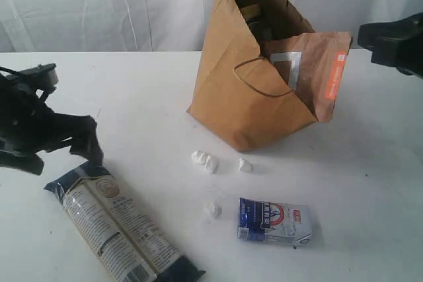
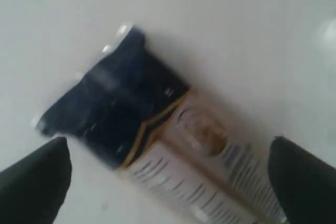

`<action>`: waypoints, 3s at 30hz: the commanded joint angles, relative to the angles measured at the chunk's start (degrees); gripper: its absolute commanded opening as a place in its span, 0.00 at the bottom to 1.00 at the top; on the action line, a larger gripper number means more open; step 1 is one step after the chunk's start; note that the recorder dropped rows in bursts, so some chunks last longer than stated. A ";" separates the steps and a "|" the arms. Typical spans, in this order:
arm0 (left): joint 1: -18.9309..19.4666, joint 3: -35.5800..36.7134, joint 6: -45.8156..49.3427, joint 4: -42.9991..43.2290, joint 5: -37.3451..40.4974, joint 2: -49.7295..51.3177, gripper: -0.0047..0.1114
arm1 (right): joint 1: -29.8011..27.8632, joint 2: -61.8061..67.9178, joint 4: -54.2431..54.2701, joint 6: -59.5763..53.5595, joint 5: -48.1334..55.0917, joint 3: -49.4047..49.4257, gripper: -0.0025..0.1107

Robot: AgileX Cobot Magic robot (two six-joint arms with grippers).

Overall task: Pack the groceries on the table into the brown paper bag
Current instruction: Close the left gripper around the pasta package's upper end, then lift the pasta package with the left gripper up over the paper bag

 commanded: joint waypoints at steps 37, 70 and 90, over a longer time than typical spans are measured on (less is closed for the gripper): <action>-27.24 -3.90 -93.50 34.66 9.80 11.47 0.94 | 0.03 -0.24 0.37 0.89 -22.08 0.12 0.02; -22.93 -8.58 -86.82 37.30 -2.97 12.02 0.04 | 0.03 -0.24 0.37 0.89 -27.73 0.12 0.02; -7.17 -16.65 -23.14 -6.15 -6.33 -8.73 0.04 | 0.03 -0.24 0.37 0.84 -17.46 0.12 0.02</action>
